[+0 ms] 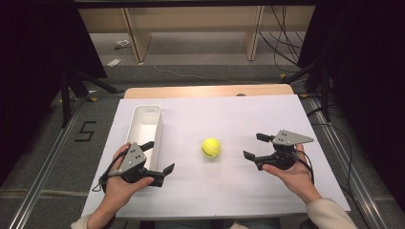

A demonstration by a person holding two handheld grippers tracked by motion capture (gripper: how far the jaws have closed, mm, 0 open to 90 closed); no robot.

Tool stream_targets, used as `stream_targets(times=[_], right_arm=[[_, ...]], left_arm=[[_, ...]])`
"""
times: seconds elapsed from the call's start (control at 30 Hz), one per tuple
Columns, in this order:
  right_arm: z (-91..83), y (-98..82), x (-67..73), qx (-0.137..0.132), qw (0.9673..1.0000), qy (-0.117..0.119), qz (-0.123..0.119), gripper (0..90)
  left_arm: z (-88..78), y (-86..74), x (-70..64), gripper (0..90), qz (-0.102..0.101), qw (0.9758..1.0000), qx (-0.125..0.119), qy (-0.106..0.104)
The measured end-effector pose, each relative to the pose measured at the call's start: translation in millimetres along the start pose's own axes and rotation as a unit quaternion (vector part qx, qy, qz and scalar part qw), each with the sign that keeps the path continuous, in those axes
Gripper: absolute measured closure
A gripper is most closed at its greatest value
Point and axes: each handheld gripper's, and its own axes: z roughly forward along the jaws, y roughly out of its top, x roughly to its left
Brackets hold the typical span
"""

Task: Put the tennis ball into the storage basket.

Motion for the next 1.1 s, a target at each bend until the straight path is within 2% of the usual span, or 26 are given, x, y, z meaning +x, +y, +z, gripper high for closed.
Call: stream_targets(times=[1.1], right_arm=[[38.9, 7.3, 9.3, 0.016, 0.9992, 0.035, -0.01, 15.4]], left_arm=[[0.5, -0.2, -0.1, 0.0, -0.003, 1.0, 0.0, -0.001]])
